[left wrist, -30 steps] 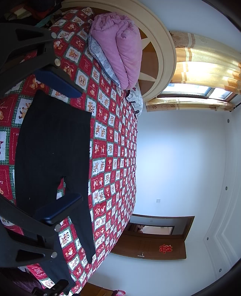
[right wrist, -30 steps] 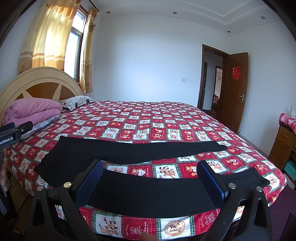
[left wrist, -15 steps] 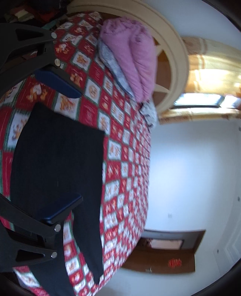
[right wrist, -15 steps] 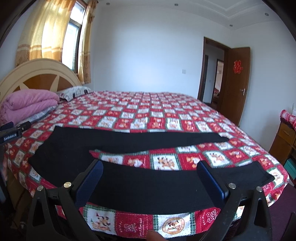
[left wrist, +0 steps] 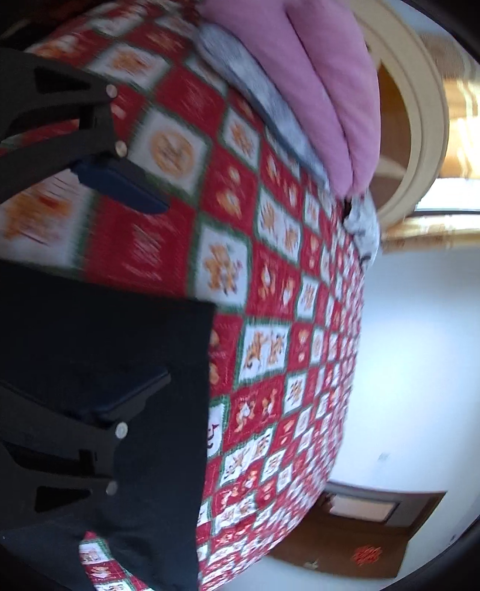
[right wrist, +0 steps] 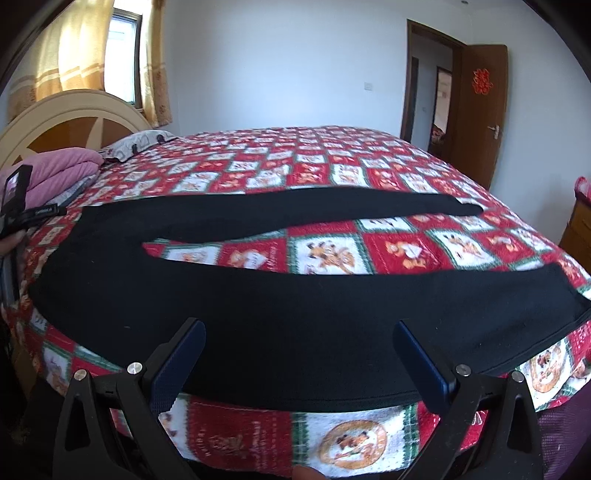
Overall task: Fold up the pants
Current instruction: 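Lower the left tool and close it on the black pants edge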
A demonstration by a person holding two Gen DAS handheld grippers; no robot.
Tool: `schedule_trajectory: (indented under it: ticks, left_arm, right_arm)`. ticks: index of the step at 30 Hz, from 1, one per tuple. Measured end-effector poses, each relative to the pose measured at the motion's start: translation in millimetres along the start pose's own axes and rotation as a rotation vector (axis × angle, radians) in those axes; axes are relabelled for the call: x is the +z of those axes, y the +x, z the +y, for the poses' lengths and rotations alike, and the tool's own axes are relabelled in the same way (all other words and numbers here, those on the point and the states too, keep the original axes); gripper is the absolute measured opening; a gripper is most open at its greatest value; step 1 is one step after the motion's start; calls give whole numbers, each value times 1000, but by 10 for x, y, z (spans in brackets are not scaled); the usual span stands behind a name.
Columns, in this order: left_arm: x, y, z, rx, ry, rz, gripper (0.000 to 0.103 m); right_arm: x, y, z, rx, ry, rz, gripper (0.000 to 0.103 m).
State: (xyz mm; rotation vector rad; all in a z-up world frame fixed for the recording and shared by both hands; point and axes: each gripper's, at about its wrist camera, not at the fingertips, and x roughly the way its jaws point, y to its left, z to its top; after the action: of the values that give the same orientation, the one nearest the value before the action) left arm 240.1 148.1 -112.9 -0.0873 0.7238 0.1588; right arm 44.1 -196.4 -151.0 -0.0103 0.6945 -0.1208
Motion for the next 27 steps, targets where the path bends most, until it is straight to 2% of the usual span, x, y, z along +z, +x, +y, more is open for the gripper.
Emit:
schedule_trajectory:
  ticks: [4,6,8,10,11,12,17,19,22,27]
  left_arm:
    - [190,370,-53,-41,32,55,76]
    - [239,535,-53,-76,25,95,67]
    - [252,655,-62,-93,30,131,65]
    - [251,737,-90,-115,43,156,53]
    - [240,769,-96,-129,48,171,42]
    - [224,795,-89,-136,43,180,41]
    - [189,831,6,-192,-15,171,32]
    - [191,833,28,-207,-30,170,26]
    - [196,824,17,-208,-28,156,21]
    - [202,824,-22,-196,-10,139,17]
  right_arm:
    - [29,114,-154,-35,19,18,102]
    - [61,168,-252,-55,31,25,102]
    - [90,205,-346,-76,37,29,102]
    - [124,236,-414,-91,40,32,102]
    - [143,251,-454,-95,41,33,102]
    - [166,264,-494,-94,42,35,102]
    - [345,352,-814,-74,93,46,101]
    - [448,369,-997,-78,120,36,97]
    - [651,398,-1305,-122,131,-4,85]
    - [1003,574,-1859,-185,185,-3,80]
